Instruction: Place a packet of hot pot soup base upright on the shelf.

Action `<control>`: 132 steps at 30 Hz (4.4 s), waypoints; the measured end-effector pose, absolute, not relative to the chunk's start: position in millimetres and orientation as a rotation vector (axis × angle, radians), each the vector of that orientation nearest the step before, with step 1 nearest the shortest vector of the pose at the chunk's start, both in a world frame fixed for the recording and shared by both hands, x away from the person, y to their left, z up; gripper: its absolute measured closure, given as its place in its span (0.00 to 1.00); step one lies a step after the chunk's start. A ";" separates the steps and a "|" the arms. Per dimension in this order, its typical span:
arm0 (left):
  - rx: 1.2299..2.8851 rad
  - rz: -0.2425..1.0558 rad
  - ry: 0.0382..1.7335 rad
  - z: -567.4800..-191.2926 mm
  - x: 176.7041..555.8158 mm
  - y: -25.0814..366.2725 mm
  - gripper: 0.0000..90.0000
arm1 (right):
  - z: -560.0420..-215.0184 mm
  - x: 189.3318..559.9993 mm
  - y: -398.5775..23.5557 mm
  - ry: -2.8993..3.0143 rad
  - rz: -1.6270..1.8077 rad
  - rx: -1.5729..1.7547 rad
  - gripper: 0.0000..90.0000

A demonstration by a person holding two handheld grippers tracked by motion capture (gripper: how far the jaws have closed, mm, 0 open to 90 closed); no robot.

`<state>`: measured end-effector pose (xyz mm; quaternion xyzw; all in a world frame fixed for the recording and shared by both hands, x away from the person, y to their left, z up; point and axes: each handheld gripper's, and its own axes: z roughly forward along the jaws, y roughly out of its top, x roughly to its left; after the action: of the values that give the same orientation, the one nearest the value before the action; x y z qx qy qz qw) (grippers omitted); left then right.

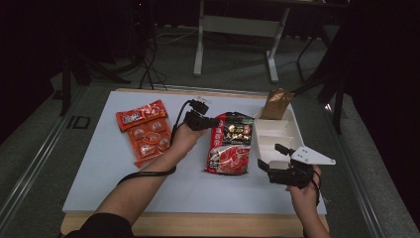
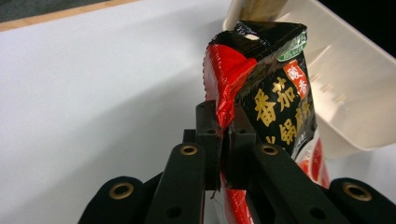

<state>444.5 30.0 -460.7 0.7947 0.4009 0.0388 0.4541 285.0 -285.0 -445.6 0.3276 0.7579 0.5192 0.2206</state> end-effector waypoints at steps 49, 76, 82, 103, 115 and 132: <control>1.751 0.023 0.677 -390.3 380.2 55.7 0.97 | -400.9 308.5 -266.6 2.181 1.606 0.968 0.36; 1.749 -0.054 0.604 -390.0 374.3 53.3 0.95 | -387.6 329.1 -259.1 2.289 1.705 0.964 0.86; 1.772 -0.038 0.571 -389.5 373.2 55.5 0.92 | -381.2 329.5 -258.6 2.294 1.689 0.931 0.87; 1.764 -0.027 0.556 -406.5 364.8 67.3 0.20 | -355.0 346.6 -277.6 2.229 1.639 0.910 0.88; 1.819 0.057 0.579 -432.8 345.9 72.3 0.01 | -350.2 363.3 -290.2 2.198 1.602 0.943 0.88; 1.873 0.073 0.565 -464.2 325.5 89.1 0.01 | -338.3 399.7 -316.6 2.122 1.535 0.972 0.88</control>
<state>325.5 89.1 -464.2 0.7940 0.2393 0.0310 0.5579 399.7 -316.6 -338.3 0.3428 0.7480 0.5413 0.1730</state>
